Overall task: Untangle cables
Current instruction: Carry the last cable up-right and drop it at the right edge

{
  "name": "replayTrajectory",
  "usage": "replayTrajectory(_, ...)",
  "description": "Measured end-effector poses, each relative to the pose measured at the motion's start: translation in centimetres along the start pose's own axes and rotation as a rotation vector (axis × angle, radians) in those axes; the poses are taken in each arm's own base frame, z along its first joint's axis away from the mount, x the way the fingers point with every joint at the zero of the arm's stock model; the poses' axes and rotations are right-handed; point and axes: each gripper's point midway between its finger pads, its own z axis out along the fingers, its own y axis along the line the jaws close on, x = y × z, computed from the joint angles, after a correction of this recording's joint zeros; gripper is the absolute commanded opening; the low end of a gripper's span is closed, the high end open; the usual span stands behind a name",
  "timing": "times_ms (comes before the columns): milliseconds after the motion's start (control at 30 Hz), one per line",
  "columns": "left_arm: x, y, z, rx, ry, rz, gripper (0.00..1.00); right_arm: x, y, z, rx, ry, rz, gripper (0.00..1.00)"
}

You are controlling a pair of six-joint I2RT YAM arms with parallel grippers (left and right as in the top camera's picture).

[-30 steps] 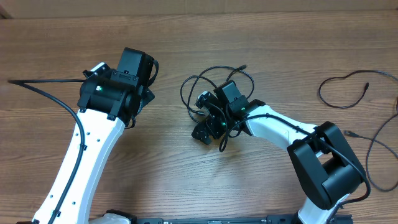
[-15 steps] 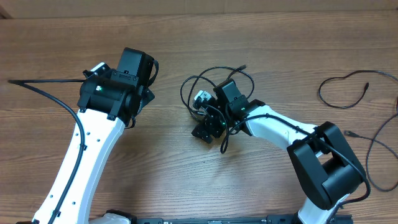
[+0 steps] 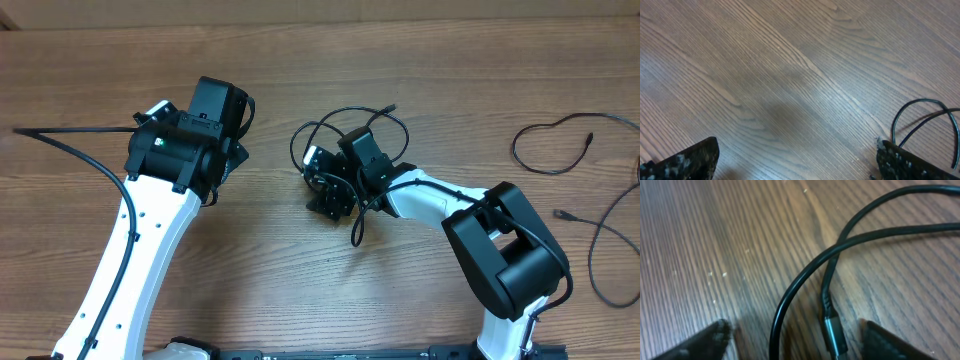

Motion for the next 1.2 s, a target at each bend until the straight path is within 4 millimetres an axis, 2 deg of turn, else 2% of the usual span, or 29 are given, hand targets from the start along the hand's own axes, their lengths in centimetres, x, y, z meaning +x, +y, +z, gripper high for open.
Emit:
replayTrajectory(67, 0.0, 0.0, 0.0, 0.000, 0.000, 0.000, 1.00, 0.0, -0.3, 0.0, 0.018, 0.003, -0.004, 0.04)
replayTrajectory(233, 0.0, 0.0, 0.0, 0.000, 0.000, 0.000, 0.99, 0.1, -3.3, -0.3, 0.180, 0.022, 0.036, 0.04)
replayTrajectory(367, 0.0, 0.0, 0.0, 0.000, 0.000, 0.000, 1.00, 1.1, -6.7, -1.4, 0.328, 0.056, 0.129, 0.04)
replayTrajectory(467, 0.0, 0.0, 0.0, -0.001, 0.000, 0.000, 1.00, 2.5, -10.4, -3.3, 0.460, 0.092, 0.229, 0.04)
replayTrajectory(567, 0.0, 0.0, 0.0, 0.000, 0.000, 0.000, 1.00, 3.2, -15.0, -6.4, 0.603, 0.101, 0.322, 0.04)
replayTrajectory(633, 0.0, 0.0, 0.0, -0.001, 0.000, 0.000, 1.00, 2.8, -18.7, -10.3, 0.735, 0.073, 0.378, 0.04)
replayTrajectory(700, 0.0, 0.0, 0.0, 0.000, 0.000, 0.000, 1.00, 2.1, -21.7, -14.0, 0.852, 0.039, 0.415, 0.04)
replayTrajectory(833, 0.0, 0.0, 0.0, -0.001, 0.000, 0.000, 1.00, -0.1, -27.9, -24.3, 1.125, -0.080, 0.495, 0.04)
replayTrajectory(867, 0.0, 0.0, 0.0, -0.001, 0.000, 0.000, 1.00, -0.4, -29.2, -27.1, 1.188, -0.108, 0.517, 0.04)
replayTrajectory(933, 0.0, 0.0, 0.0, 0.000, 0.000, 0.000, 1.00, -0.3, -30.8, -31.2, 1.279, -0.150, 0.552, 0.04)
replayTrajectory(1000, 0.0, 0.0, 0.0, -0.001, 0.000, 0.000, 1.00, 0.6, -32.3, -35.2, 1.367, -0.182, 0.593, 0.04)
replayTrajectory(1067, 0.0, 0.0, 0.0, -0.001, 0.000, 0.000, 1.00, 3.2, -33.7, -38.5, 1.450, -0.184, 0.647, 0.04)
replayTrajectory(1200, 0.0, 0.0, 0.0, -0.001, 0.000, 0.000, 1.00, 7.1, -34.8, -40.9, 1.461, -0.187, 0.735, 0.04)
